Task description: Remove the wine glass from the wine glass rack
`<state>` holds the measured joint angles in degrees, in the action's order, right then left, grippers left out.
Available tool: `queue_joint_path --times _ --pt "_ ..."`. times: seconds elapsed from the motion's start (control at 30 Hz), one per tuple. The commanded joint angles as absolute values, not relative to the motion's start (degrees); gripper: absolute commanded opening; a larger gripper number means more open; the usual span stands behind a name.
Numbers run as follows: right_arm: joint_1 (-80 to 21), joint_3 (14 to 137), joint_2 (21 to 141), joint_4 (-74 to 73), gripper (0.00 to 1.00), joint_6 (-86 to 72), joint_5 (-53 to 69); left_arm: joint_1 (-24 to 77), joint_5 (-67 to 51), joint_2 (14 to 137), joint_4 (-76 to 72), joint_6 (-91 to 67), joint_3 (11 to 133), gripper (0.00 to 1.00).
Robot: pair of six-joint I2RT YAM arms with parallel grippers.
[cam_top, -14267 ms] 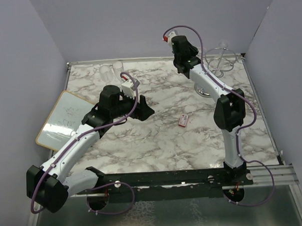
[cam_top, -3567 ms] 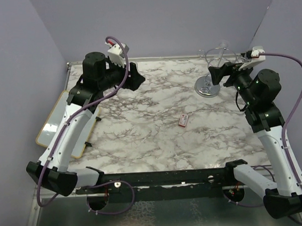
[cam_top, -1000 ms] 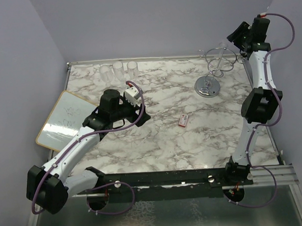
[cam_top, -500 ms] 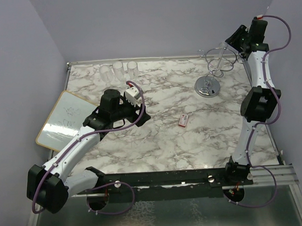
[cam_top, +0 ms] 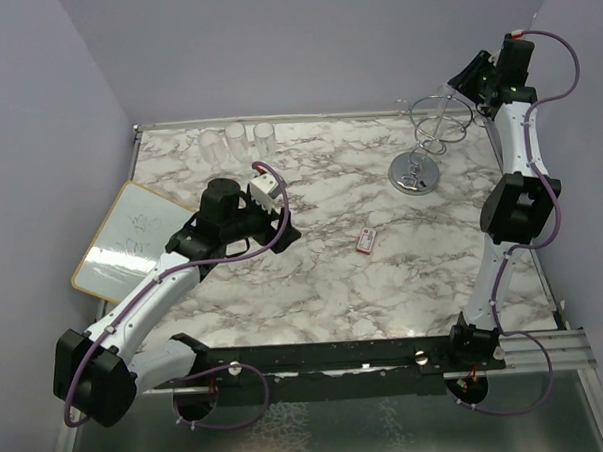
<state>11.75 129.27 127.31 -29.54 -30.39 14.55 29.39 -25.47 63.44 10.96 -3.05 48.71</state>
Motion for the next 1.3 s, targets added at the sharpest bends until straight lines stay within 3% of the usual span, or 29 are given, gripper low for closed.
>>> queue_joint_path --times 0.0,0.8,1.27 --pt "12.04 129.32 126.45 -28.14 0.33 -31.18 16.95 29.71 -26.28 63.42 9.34 -2.46 48.42 0.75" --pt "12.13 127.74 123.65 -26.32 0.11 -33.04 16.31 29.73 -26.40 63.46 9.38 -2.60 48.34 0.75" --pt "14.30 117.69 120.36 -14.78 0.01 -43.65 23.02 29.76 -26.31 63.63 9.39 -2.63 48.30 0.75"
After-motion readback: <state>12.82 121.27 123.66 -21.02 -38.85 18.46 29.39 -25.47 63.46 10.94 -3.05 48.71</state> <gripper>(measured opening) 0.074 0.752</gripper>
